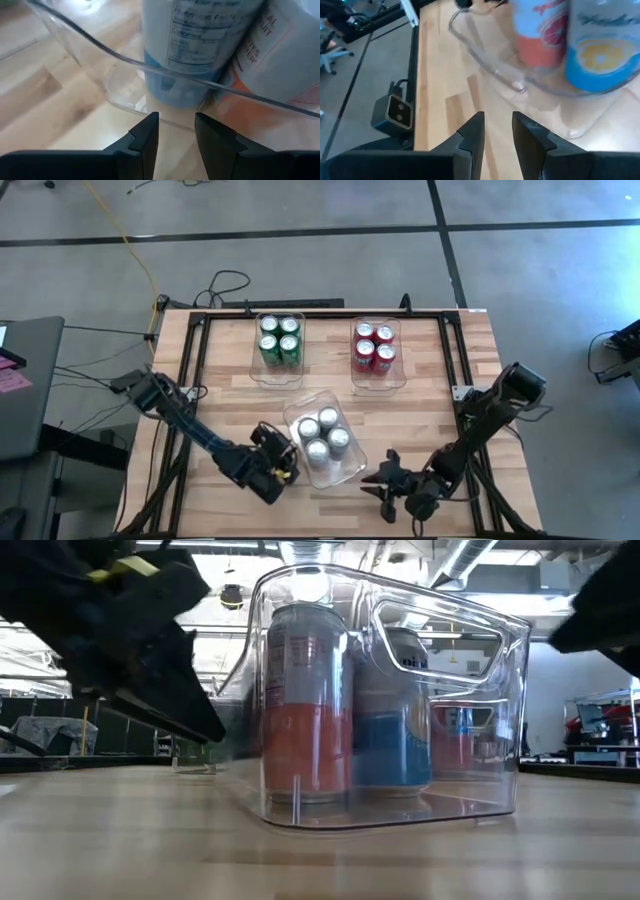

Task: Sort soda cans
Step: Move the bottom transparent bin between the top left and top right transparent bins

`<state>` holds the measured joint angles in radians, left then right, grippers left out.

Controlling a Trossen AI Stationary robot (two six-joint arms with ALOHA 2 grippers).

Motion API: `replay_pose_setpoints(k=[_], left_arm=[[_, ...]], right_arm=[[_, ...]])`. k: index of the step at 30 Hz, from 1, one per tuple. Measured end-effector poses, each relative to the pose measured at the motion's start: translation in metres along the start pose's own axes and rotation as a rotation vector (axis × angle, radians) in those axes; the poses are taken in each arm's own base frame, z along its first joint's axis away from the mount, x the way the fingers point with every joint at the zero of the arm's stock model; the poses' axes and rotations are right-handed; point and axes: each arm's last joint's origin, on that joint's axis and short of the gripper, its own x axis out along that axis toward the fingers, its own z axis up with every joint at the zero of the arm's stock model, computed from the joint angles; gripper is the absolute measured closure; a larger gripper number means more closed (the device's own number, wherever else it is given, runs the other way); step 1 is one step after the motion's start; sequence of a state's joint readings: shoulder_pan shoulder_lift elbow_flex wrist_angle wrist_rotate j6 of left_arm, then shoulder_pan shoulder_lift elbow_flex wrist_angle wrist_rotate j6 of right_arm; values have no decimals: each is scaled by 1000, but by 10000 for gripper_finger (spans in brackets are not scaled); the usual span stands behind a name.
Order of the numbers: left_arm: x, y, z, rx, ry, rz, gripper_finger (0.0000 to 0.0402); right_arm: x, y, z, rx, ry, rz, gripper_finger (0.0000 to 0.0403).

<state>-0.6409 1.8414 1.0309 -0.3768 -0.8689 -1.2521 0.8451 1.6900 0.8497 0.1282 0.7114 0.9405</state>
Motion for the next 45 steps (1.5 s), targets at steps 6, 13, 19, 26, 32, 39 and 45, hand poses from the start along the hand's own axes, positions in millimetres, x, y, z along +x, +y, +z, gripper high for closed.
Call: replay_pose_setpoints(k=[6,13,19,26,32,39,45], left_arm=[[19,7,16,23,-12,54,278],[39,19,33,46,-17,132,278],[52,27,44,60,-18,178,278],[60,34,51,73,-21,214,278],[54,37,56,96,-20,229,278],[27,42,66,96,-13,219,278],[19,50,62,89,-12,284,278]], right_arm=[[7,-1,-12,-23,22,-10,285],[24,-7,-21,-21,-1,-54,284],[44,-18,-20,1,-19,-95,284],[56,-25,-12,17,-51,-114,284],[66,-33,4,30,-104,-127,284],[75,-37,19,57,-132,-94,284],[69,-24,20,21,-188,-19,284]])
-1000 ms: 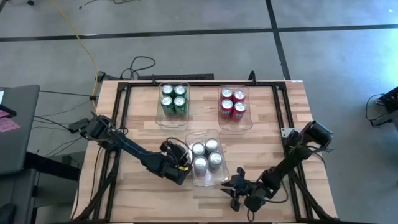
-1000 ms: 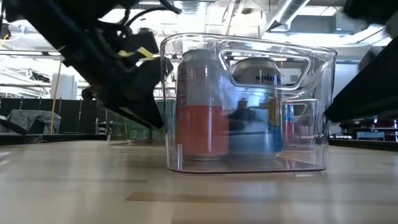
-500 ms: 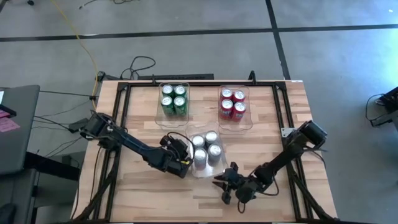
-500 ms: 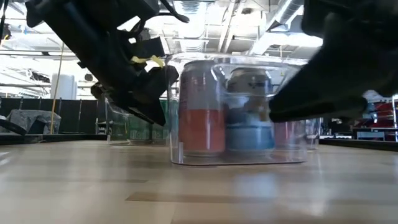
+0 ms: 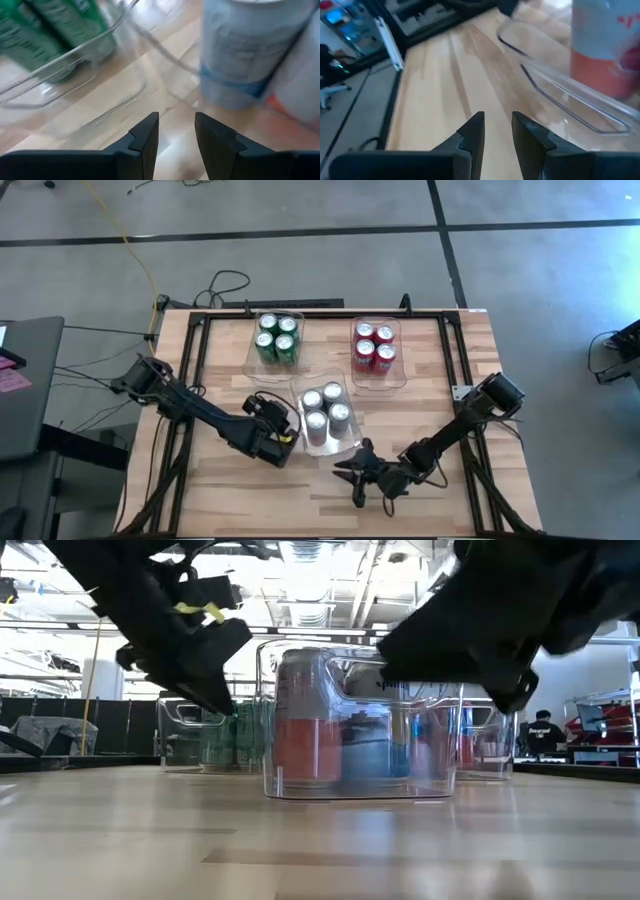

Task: Sort soda cans
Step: Move the bottom transparent bin between the top left and top right transparent bins

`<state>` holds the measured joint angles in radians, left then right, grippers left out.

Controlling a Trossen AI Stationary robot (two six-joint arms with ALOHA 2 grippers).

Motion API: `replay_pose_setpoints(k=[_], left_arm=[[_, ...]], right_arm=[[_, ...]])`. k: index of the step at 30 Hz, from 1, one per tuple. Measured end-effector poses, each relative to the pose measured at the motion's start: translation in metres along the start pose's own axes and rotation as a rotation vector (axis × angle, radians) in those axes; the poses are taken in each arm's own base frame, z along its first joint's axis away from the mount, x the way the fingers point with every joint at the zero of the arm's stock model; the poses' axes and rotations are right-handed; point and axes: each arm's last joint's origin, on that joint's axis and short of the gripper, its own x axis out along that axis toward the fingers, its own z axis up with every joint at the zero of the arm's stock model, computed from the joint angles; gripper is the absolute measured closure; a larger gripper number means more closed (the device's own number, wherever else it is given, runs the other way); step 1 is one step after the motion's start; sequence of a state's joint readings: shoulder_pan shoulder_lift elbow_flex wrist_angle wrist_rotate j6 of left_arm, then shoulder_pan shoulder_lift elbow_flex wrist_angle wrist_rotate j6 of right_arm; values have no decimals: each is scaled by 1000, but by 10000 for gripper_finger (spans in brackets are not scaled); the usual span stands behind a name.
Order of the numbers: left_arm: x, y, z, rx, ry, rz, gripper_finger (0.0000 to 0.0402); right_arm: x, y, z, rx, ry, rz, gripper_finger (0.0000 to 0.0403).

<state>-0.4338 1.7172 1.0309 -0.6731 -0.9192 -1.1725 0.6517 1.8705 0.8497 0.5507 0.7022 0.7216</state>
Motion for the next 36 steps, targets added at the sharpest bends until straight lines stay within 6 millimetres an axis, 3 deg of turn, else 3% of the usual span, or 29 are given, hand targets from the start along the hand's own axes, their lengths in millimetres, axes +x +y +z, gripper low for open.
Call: replay_pose_setpoints(k=[5,11,17,22,28,36], left_arm=[[-3,9,-5,-37,21,64,278],[3,9,-10,-15,-12,50,299],[20,10,-9,-39,-31,34,342],[27,13,-4,-58,-31,55,367],[35,9,6,-38,-60,26,396],[43,9,14,-6,-74,24,401]], right_arm=[[-13,12,5,-45,-58,26,285],[-44,22,33,-138,-134,-20,285],[-75,15,67,-196,-131,-88,285],[-92,7,81,-232,-147,-156,285],[-94,2,84,-250,-136,-176,285],[-82,-4,65,-212,-100,-212,285]])
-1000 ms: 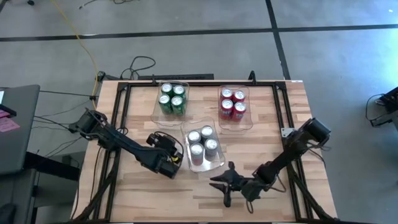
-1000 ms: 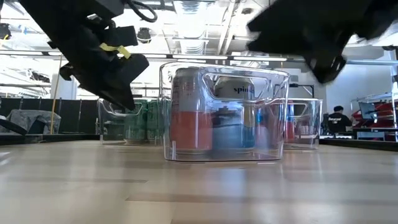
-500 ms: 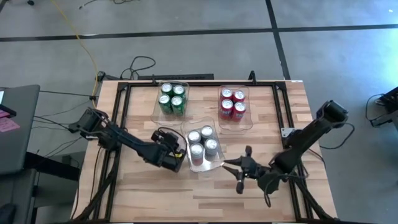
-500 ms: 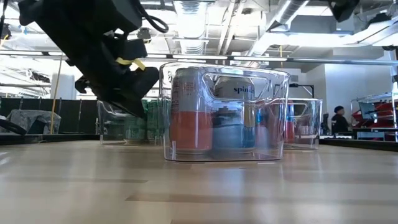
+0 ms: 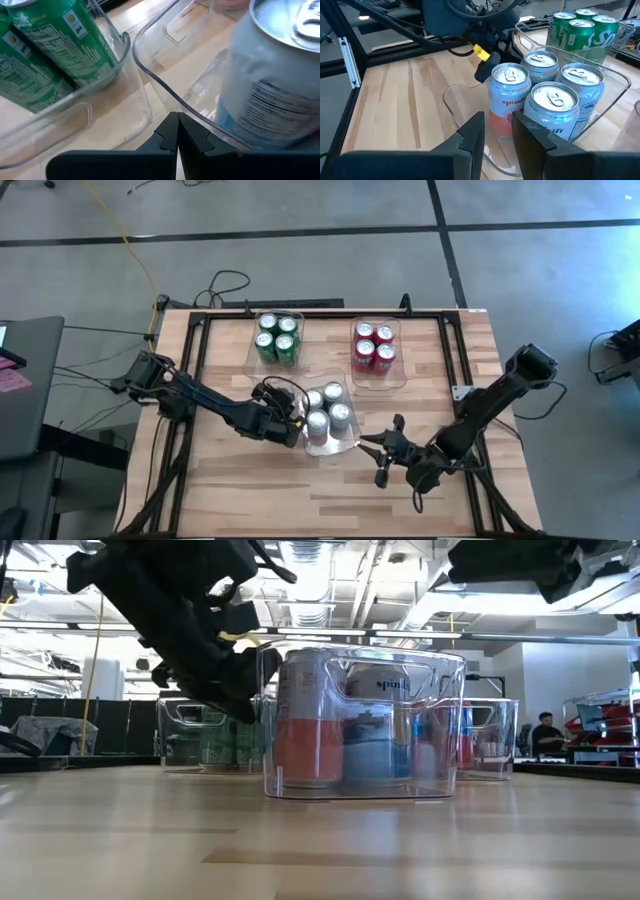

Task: Sort soda cans
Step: Move the bottom transparent bin between the top left and top right transparent bins

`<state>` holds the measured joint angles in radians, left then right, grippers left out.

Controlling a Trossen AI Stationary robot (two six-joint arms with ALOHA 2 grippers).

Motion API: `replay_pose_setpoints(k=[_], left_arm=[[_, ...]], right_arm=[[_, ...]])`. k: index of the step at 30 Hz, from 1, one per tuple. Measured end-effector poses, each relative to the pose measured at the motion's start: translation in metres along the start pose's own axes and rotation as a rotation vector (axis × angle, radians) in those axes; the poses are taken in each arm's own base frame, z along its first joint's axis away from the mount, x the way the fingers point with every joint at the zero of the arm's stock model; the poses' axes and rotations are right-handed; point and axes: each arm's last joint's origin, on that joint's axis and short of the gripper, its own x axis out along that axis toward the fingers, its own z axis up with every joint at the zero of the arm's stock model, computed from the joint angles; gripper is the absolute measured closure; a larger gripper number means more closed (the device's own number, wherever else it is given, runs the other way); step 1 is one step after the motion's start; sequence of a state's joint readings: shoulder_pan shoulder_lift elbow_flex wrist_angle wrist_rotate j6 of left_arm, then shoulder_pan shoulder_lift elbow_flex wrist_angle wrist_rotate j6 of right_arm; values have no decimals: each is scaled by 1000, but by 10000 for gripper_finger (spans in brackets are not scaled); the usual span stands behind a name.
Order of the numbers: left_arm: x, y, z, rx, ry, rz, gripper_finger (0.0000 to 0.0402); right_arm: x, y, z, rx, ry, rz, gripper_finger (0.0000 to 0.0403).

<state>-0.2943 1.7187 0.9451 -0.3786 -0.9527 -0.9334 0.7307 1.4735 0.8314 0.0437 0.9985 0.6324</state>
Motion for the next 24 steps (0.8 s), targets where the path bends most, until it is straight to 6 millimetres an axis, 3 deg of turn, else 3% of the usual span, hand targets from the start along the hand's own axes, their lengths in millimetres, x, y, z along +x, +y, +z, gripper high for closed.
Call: replay_pose_setpoints(k=[14,19,24], left_arm=[[14,-1,15,49,-38,-15,401],[19,2,17,43,-35,2,401],[6,0,20,0,-37,-47,401]], right_arm=[[1,1,-1,55,-1,7,285],[0,3,-4,34,72,83,285],[-4,13,-28,-151,188,180,285]])
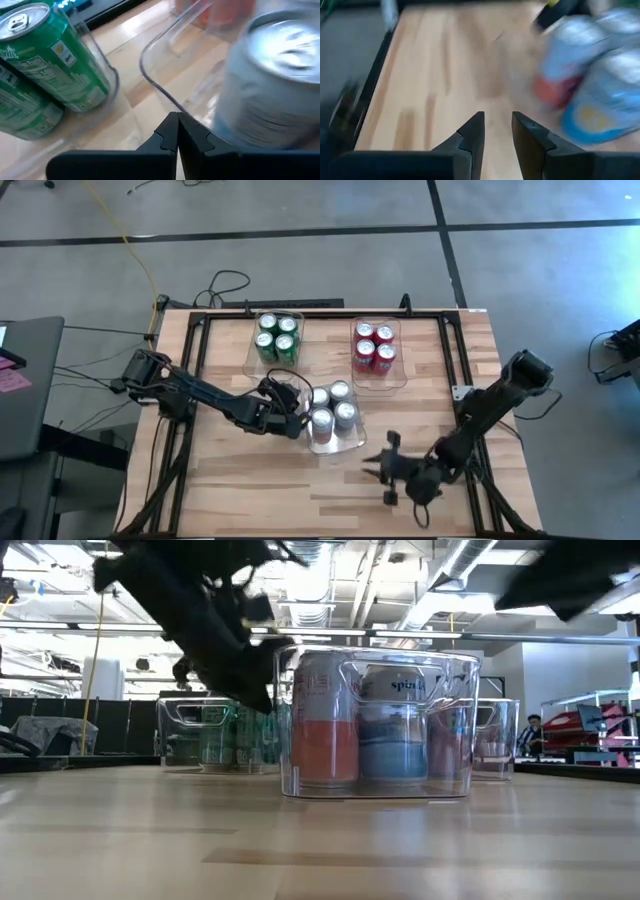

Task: Sort soda cans
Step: Move the bottom transparent bin between the top left and top right transparent bins

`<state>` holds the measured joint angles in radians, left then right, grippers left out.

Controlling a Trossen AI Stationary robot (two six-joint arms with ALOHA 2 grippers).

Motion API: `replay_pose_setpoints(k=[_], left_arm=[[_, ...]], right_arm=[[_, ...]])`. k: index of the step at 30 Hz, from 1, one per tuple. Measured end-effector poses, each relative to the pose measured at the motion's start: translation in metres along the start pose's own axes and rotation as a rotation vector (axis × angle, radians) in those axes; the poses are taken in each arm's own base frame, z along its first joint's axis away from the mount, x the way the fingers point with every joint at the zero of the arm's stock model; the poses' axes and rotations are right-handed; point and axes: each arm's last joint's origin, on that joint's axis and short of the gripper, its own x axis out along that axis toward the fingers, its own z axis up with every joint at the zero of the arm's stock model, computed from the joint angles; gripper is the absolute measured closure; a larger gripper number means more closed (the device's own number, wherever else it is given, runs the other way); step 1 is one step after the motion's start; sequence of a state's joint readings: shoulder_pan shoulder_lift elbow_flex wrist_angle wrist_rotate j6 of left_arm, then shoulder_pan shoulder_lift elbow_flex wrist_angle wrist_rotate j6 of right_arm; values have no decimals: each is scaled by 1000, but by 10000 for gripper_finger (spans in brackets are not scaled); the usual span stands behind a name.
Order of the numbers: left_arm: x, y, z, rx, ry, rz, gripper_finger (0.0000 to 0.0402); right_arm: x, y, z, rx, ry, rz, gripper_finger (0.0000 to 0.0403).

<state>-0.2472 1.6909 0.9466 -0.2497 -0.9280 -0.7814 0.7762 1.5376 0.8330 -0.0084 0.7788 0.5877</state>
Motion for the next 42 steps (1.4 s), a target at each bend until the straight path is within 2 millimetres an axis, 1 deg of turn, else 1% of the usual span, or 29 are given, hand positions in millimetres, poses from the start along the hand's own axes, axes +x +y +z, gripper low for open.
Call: replay_pose_setpoints(k=[2,4,8,10,14,16,20,24,30,36,42], left_arm=[[-12,-2,4,-1,-13,-38,401],[-25,-3,11,-16,-46,-61,401],[-50,4,20,-25,-105,-71,401],[-61,7,23,-32,-130,-87,401],[-89,11,28,-53,-195,-123,401],[-104,10,24,-63,-260,-110,401],[-127,7,14,-49,-366,-90,401],[-134,8,12,-46,-393,-87,401],[-134,8,13,-50,-392,-87,401],[-133,9,13,-49,-390,-82,401],[-133,9,12,-52,-388,-82,401]], right_arm=[[3,9,-17,-62,42,13,285],[9,18,-31,-76,55,26,289],[28,26,-44,-37,28,30,303],[40,25,-49,-9,14,4,312],[61,17,-56,7,13,-60,328],[70,12,-61,-14,24,-95,335],[84,2,-60,-1,22,-140,343],[93,-8,-52,-29,4,-172,345],[107,-22,-33,-82,-70,-190,345],[121,-42,-21,-67,-89,-231,345],[131,-57,-10,-55,-120,-245,345]])
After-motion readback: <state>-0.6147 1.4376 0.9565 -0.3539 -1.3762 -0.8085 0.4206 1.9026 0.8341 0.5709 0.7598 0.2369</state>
